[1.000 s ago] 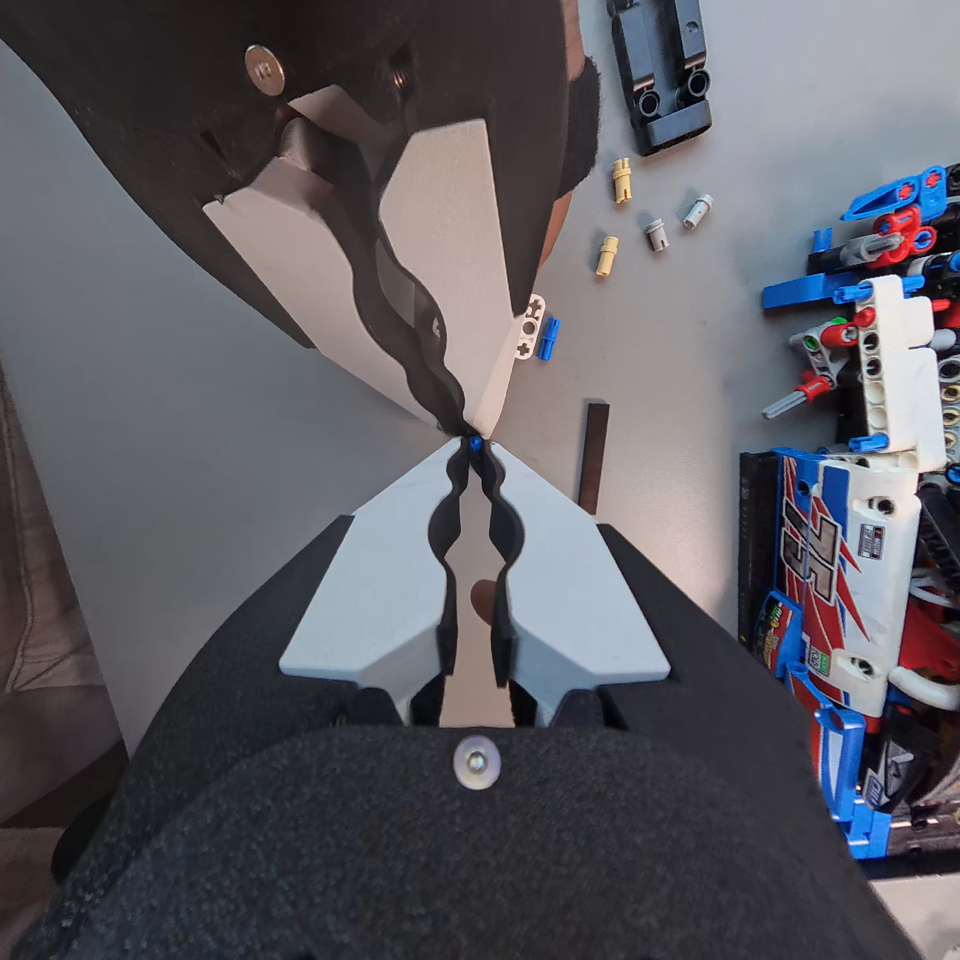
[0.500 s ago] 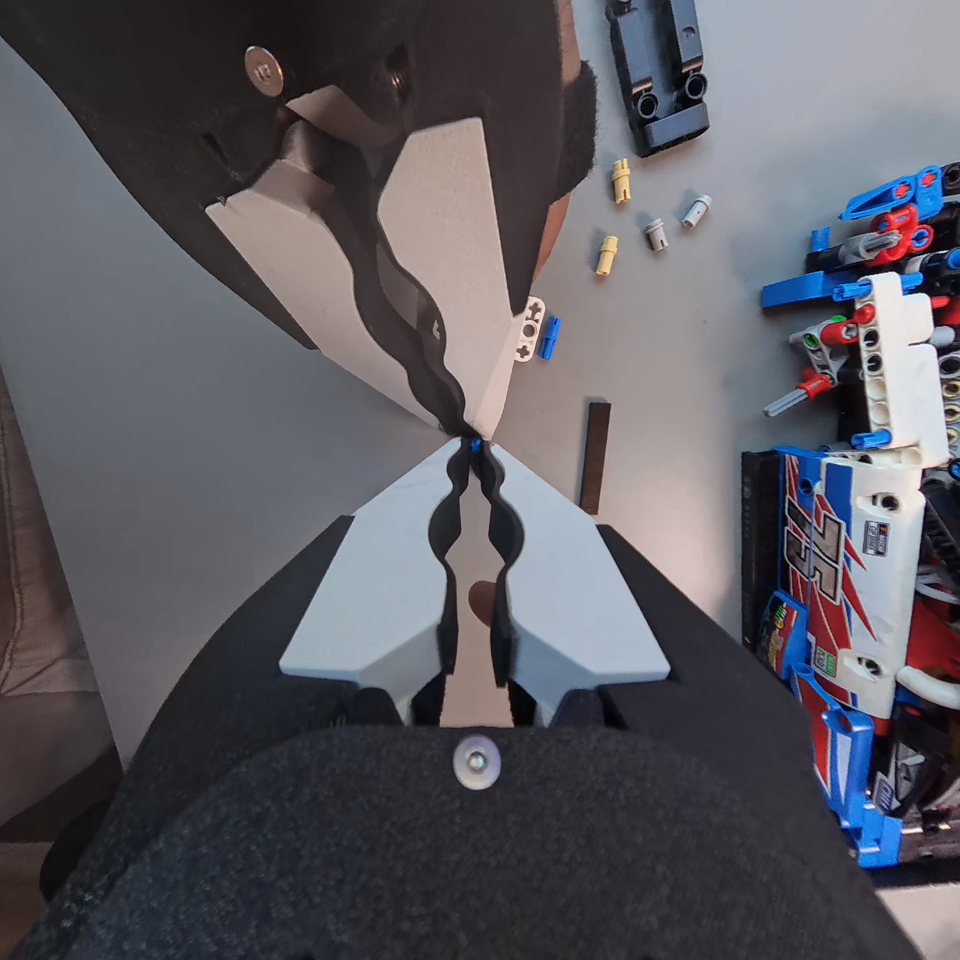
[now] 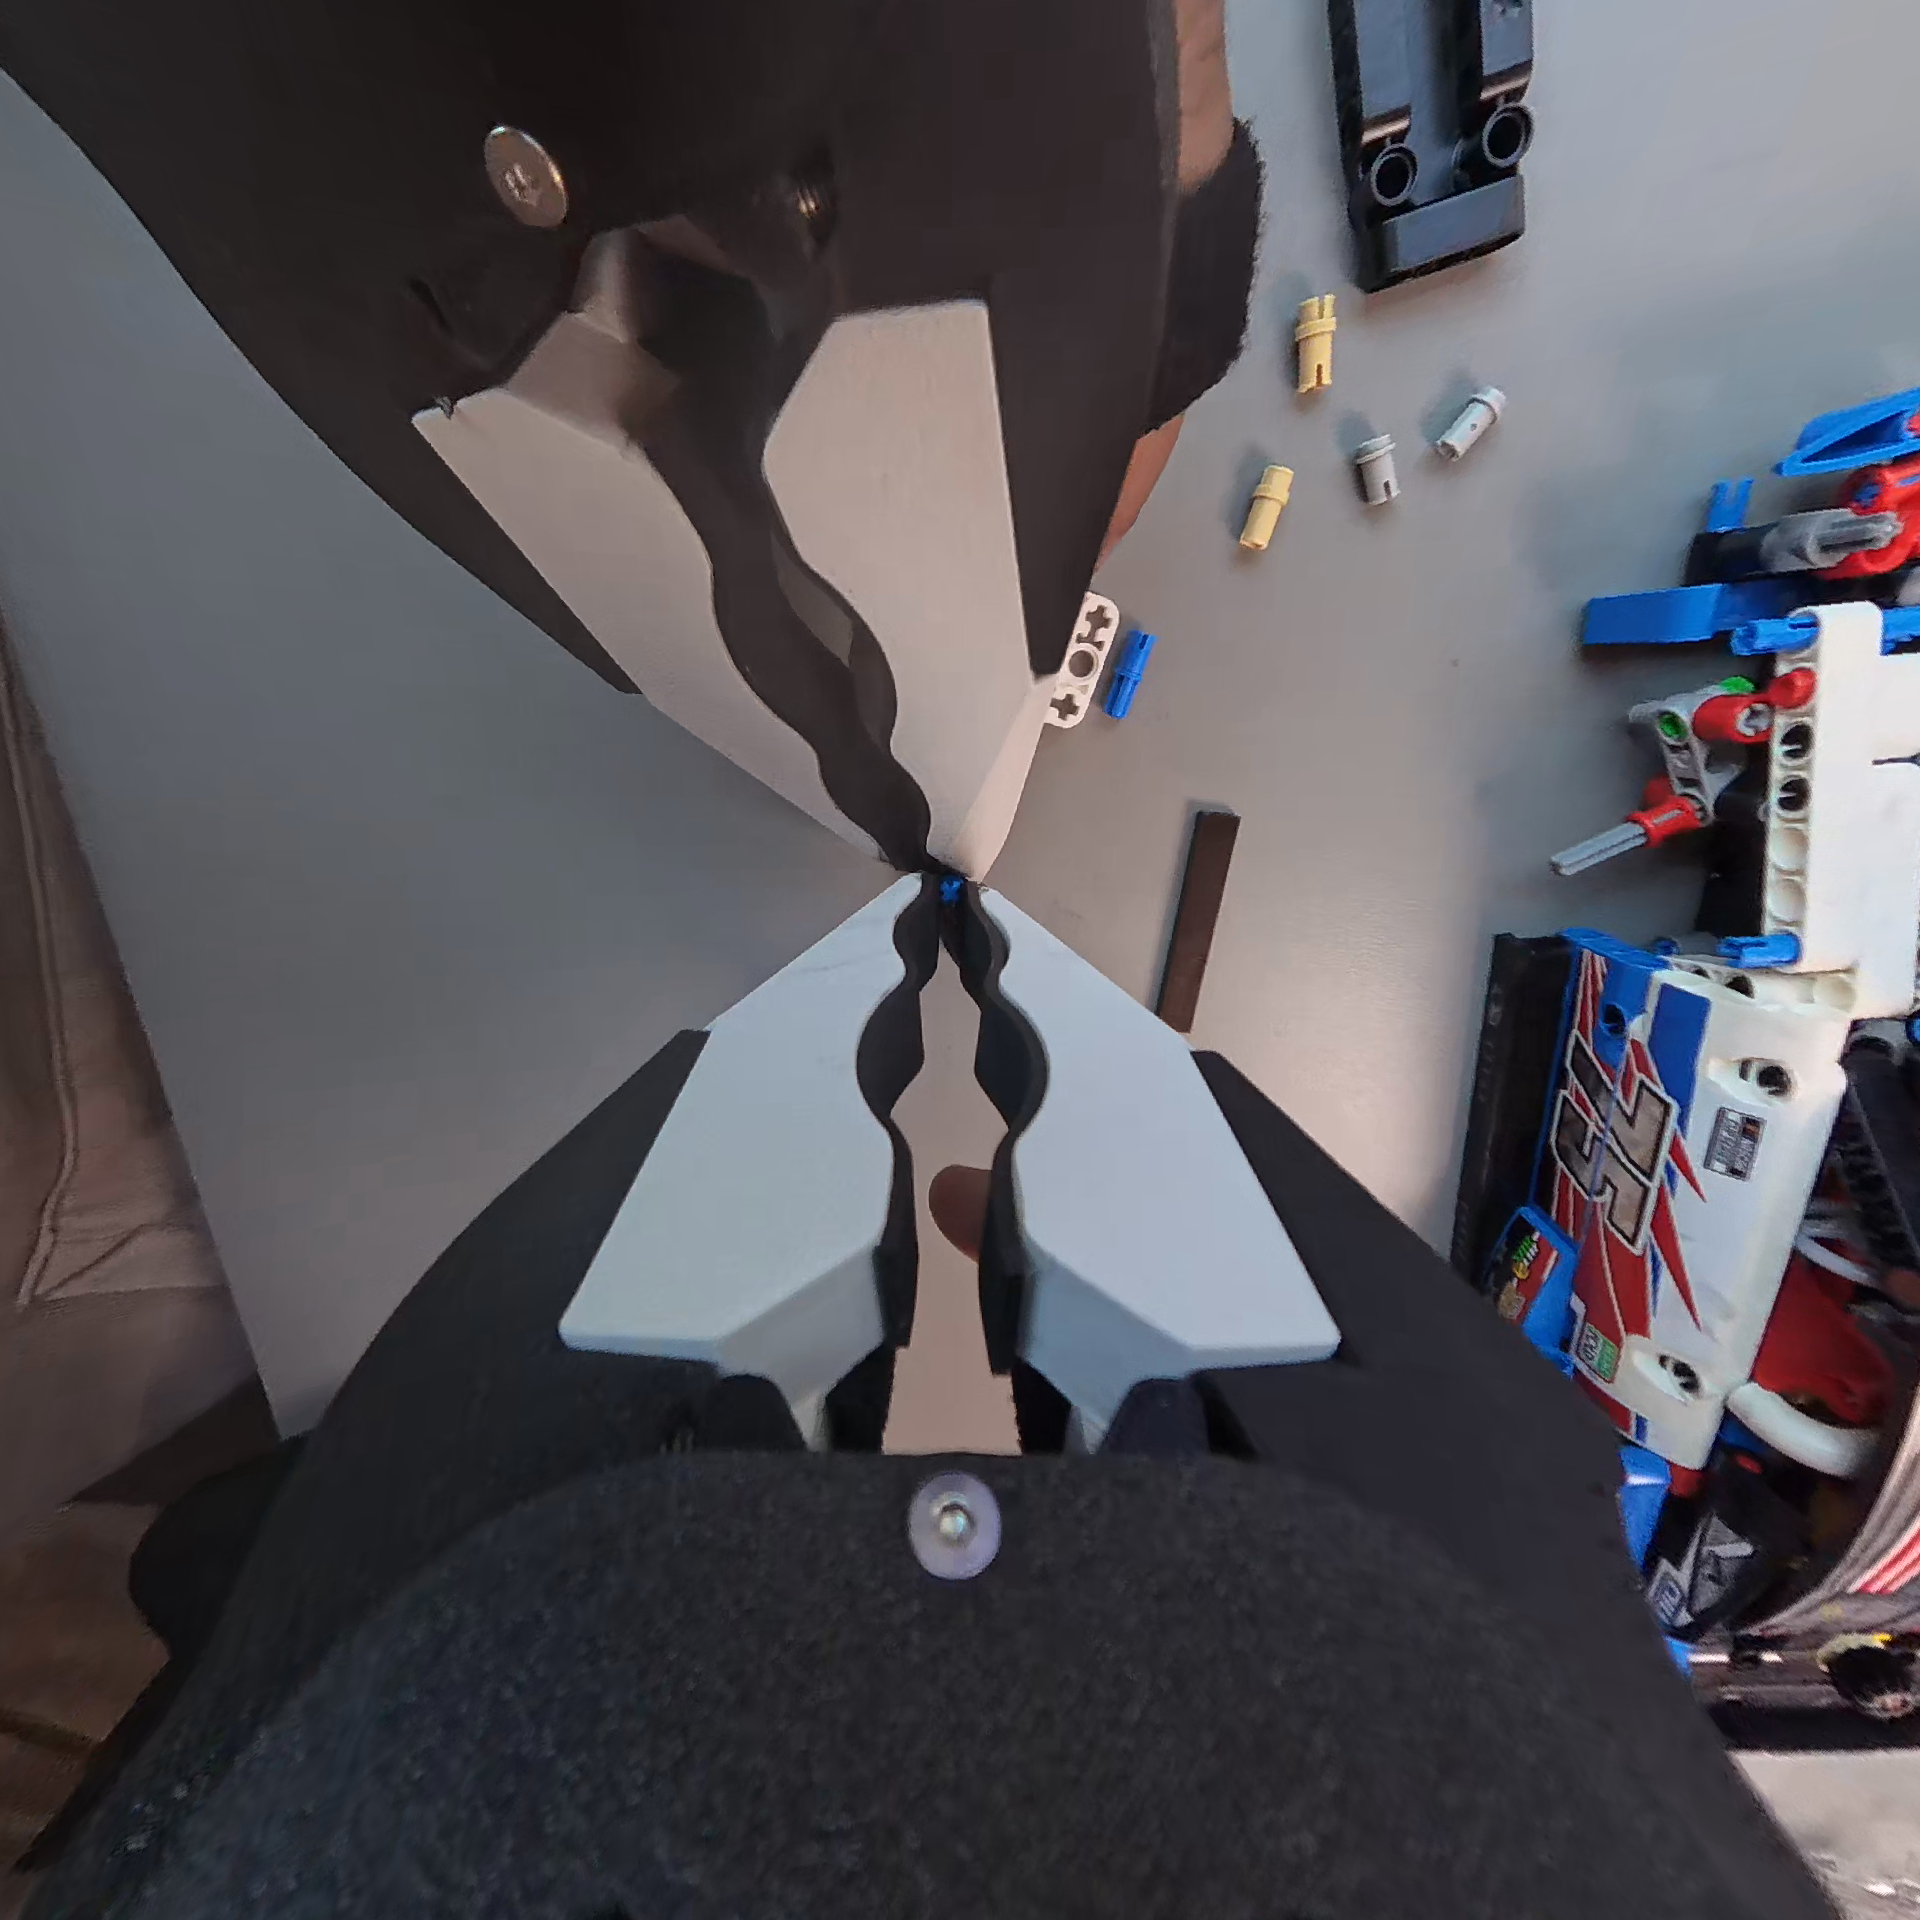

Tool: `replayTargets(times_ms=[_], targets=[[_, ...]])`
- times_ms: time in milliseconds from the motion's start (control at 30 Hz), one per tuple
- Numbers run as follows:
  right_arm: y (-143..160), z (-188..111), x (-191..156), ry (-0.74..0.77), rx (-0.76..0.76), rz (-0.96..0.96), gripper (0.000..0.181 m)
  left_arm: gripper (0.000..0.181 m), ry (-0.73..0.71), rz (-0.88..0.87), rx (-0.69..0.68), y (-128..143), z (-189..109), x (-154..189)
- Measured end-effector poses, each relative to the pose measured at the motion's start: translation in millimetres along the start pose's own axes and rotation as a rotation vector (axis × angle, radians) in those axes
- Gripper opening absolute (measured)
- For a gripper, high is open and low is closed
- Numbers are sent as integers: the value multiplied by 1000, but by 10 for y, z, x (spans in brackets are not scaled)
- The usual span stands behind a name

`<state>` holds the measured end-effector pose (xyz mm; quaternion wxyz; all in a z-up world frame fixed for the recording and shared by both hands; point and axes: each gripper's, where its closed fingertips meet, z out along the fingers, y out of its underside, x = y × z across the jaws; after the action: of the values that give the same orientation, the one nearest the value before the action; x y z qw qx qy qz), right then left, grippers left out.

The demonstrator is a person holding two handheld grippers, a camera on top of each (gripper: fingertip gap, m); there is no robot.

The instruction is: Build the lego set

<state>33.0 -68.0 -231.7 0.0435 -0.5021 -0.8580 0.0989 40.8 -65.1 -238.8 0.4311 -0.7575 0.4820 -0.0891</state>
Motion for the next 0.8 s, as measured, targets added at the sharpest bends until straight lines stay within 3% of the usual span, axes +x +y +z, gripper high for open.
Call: replayTargets(times_ms=[533, 800], targets=[[17, 29, -9, 2, -62, -43, 0, 0, -6, 31, -19, 12, 5, 26], [23, 21, -11, 16, 46, 13, 0, 0, 0, 19, -16, 4, 7, 30]])
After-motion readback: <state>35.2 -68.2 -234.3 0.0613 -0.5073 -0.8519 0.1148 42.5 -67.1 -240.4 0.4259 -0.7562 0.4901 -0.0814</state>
